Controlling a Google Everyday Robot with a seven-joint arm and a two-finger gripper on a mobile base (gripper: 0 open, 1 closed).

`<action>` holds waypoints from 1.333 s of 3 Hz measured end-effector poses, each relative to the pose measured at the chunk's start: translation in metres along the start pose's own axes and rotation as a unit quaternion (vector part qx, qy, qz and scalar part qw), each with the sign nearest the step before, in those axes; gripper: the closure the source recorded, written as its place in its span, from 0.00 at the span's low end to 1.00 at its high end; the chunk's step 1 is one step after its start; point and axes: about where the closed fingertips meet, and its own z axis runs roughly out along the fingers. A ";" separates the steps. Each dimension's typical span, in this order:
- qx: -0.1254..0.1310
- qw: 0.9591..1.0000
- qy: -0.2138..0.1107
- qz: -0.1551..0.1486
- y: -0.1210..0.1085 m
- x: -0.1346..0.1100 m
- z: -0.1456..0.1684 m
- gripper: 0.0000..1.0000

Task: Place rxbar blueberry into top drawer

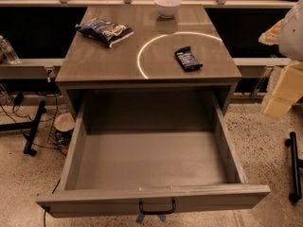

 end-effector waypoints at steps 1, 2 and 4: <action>0.001 1.000 -0.001 -0.001 0.000 -0.001 0.000 0.00; 0.009 1.000 -0.023 -0.014 -0.013 -0.027 0.014 0.00; 0.022 0.995 -0.094 -0.018 -0.081 -0.127 0.094 0.00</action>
Offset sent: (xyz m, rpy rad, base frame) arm 0.0575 0.0602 -0.0170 0.0785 -0.0658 0.0924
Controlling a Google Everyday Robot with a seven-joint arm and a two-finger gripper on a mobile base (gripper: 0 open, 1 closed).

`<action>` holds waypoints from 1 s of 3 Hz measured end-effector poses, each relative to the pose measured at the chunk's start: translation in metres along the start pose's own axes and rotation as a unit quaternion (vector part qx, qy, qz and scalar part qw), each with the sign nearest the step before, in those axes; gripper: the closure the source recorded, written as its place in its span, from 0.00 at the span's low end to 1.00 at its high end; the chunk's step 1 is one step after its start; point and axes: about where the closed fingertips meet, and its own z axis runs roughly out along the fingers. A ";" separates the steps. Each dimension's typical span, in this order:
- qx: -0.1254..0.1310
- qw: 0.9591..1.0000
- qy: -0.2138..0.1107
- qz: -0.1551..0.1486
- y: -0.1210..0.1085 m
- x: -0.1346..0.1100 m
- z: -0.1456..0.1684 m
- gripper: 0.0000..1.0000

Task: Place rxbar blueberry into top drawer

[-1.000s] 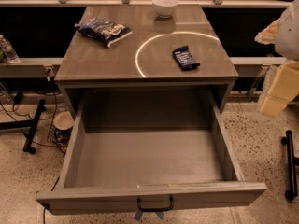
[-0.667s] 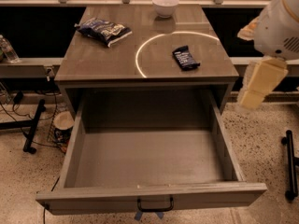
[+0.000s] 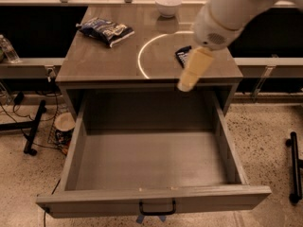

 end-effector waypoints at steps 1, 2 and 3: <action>0.009 0.998 -0.039 0.039 -0.041 -0.024 0.052 0.00; 0.014 0.995 -0.057 0.086 -0.074 -0.025 0.095 0.00; 0.022 0.988 -0.072 0.135 -0.102 -0.015 0.125 0.00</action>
Offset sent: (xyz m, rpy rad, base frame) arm 0.1701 0.0345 -0.0862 0.2587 0.0138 -0.2420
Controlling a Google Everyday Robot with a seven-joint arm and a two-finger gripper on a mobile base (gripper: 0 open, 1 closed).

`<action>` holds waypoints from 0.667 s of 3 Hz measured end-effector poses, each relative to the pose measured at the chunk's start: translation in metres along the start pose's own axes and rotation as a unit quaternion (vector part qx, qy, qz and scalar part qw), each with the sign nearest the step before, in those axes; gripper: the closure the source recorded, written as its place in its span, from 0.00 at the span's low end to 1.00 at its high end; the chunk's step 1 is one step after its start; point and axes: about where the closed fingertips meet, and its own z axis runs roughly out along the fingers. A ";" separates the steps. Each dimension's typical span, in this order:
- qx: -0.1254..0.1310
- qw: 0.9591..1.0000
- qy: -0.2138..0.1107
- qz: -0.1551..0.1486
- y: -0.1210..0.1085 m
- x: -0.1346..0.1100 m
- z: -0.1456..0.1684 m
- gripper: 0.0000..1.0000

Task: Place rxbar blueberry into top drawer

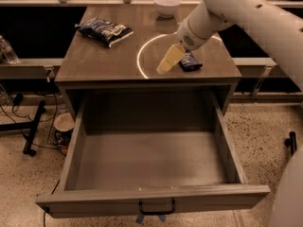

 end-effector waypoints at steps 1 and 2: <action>0.024 0.999 -0.007 0.041 -0.030 0.018 0.012 0.03; 0.039 0.996 0.001 0.075 -0.045 0.037 0.014 0.34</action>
Offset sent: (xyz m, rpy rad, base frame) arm 0.0426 -0.0642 -0.0255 0.0492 0.0049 -0.2286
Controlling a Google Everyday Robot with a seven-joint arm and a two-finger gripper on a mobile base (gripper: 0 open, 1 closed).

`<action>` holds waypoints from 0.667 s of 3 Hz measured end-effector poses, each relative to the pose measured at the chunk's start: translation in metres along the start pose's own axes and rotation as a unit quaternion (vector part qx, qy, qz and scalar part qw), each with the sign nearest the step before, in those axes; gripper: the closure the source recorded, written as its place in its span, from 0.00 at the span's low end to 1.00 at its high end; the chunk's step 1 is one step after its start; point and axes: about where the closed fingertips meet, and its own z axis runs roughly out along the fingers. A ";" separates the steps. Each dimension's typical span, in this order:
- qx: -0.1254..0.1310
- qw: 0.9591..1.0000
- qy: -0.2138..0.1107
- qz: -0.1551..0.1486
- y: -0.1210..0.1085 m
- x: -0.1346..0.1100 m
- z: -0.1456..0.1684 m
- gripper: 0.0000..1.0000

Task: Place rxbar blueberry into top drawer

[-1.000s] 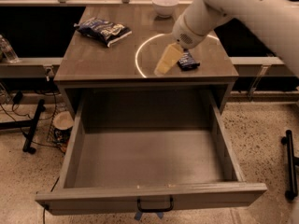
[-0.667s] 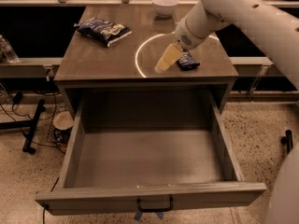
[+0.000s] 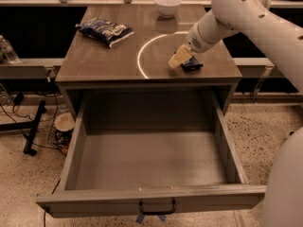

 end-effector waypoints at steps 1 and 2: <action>-0.001 1.000 0.001 0.013 0.001 0.010 -0.007 0.65; -0.019 1.000 -0.005 -0.001 0.019 0.005 -0.015 0.88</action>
Offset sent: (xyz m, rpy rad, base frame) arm -0.0445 0.0140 0.0182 0.0337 0.0208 0.0768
